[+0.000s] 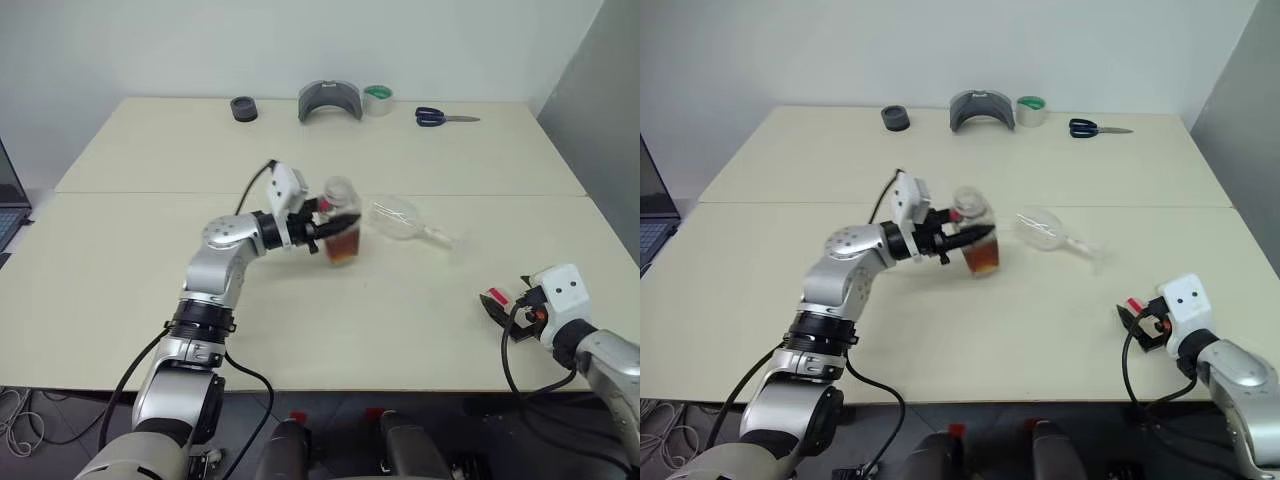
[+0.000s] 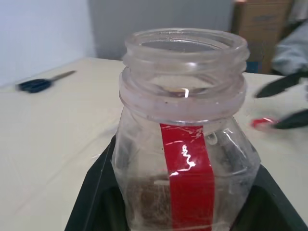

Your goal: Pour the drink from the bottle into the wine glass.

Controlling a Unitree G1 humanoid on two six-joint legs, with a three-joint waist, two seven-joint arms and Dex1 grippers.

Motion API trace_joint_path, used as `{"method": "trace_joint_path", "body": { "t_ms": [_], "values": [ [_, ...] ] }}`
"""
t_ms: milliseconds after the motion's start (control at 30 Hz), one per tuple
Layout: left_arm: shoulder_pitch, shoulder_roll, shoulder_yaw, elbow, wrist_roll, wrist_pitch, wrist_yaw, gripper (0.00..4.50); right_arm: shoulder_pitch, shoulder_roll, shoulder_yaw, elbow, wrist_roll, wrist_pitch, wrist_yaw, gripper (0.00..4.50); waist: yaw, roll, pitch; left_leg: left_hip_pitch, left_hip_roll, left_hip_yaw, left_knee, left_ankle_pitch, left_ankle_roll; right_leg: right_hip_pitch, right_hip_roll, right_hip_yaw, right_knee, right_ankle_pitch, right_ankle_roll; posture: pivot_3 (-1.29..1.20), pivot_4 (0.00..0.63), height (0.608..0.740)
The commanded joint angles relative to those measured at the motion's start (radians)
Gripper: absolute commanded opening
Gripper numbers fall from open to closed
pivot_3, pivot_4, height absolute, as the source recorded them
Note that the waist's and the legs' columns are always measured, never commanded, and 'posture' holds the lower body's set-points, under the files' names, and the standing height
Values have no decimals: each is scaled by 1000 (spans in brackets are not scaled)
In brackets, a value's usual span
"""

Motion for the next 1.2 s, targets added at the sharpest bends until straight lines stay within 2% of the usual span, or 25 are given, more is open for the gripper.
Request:
{"method": "trace_joint_path", "body": {
  "t_ms": [33,167,400,667,833,900,1100,1133,1200],
  "values": [
    [-34,45,97,42,20,-27,136,1778,-115,-7,52,-138,98,12,76,4500,-10,0,0,1,1,0,0,0,0,0,1,0,0,0,0,0,150,740],
    [-54,84,162,138,40,-44,253,1778,-302,43,168,-153,165,85,81,4500,-7,0,0,0,0,-2,0,0,0,0,1,-1,0,0,0,0,150,740],
    [-79,147,215,312,58,-90,341,1778,-572,197,401,24,57,99,38,4500,0,-1,0,-2,-1,-2,1,0,0,-1,-2,-2,-1,0,0,0,150,740],
    [-73,149,217,385,74,-155,370,1777,-657,311,485,119,-12,74,29,4500,4,-1,0,-2,-1,-2,1,0,-1,-1,-2,-2,0,0,0,0,150,740],
    [-54,127,211,405,89,-189,415,1777,-669,345,496,134,-38,73,31,4500,3,-1,0,-2,-1,-2,1,0,-1,-2,-2,-2,1,0,0,0,150,740],
    [-53,123,213,413,87,-198,421,2505,-669,350,495,132,-42,75,33,4500,3,-1,0,-2,-2,-2,1,0,0,-2,-2,-2,1,0,0,0,150,740],
    [-38,104,218,409,73,-209,424,4274,-660,356,493,115,-45,89,35,4500,0,-1,0,-2,-1,-2,1,0,0,-2,-2,-2,1,0,0,0,150,740],
    [-34,103,219,406,73,-210,425,4468,-658,357,492,112,-45,90,35,4500,0,-1,0,-2,-1,-2,1,0,0,-2,-2,-3,1,0,0,0,150,740],
    [-25,99,219,401,76,-216,428,4468,-657,359,493,110,-46,92,35,4500,0,-1,0,-2,-1,-2,1,0,0,-2,-2,-3,1,0,0,0,150,740]
  ]
}}
